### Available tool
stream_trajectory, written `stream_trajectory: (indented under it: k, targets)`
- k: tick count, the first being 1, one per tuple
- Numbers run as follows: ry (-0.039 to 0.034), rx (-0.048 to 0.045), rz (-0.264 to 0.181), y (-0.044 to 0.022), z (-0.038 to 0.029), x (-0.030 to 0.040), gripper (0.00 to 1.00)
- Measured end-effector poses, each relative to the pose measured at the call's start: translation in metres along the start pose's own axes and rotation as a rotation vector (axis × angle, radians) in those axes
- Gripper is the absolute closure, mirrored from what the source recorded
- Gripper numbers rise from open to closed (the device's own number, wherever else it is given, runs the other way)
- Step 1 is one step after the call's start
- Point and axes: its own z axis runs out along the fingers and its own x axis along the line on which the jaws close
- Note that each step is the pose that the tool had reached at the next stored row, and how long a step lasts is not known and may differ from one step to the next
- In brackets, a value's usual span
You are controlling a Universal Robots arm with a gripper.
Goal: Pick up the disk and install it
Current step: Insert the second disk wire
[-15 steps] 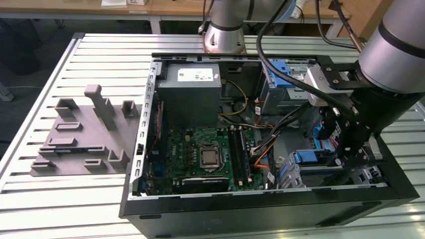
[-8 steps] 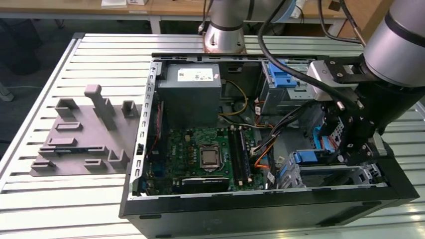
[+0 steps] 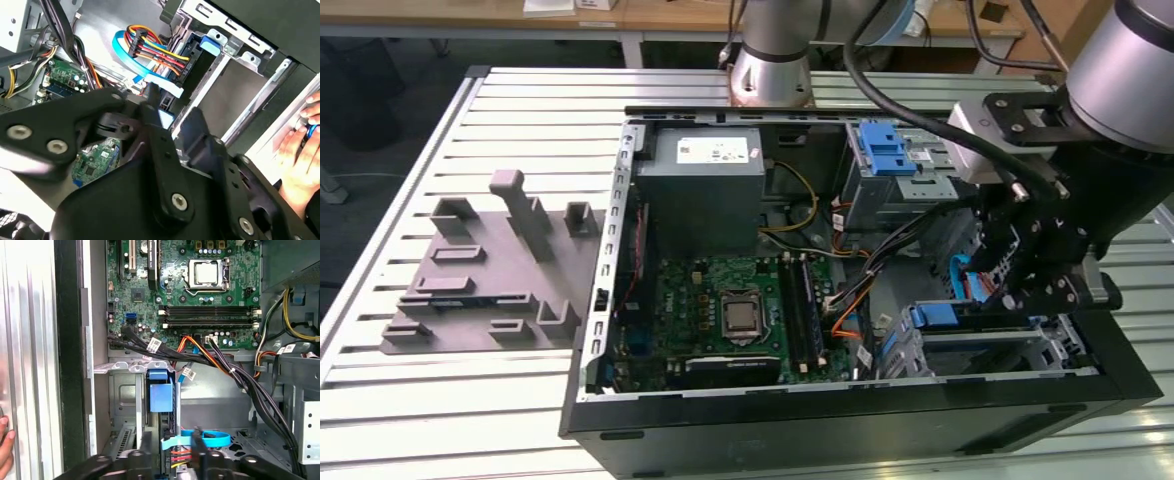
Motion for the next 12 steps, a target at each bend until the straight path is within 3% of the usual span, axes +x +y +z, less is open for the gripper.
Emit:
stream_trajectory:
  k: [2, 3, 4, 5, 7, 12]
  targets:
    - [-0.0003, -0.0003, 0.0, 0.0, -0.0001, 0.0, 0.62]
    - [-0.0003, -0.0004, 0.0, 0.0, -0.0002, 0.0, 0.62]
    - [-0.0002, -0.0004, 0.0, 0.0, -0.0002, 0.0, 0.73]
    - [0.0, -0.0004, 0.0, 0.0, -0.0003, 0.0, 0.73]
    - [0.0001, -0.0004, 0.0, 0.0, -0.0004, 0.0, 0.85]
    - [0.0001, -0.0004, 0.0, 0.0, -0.0003, 0.0, 0.89]
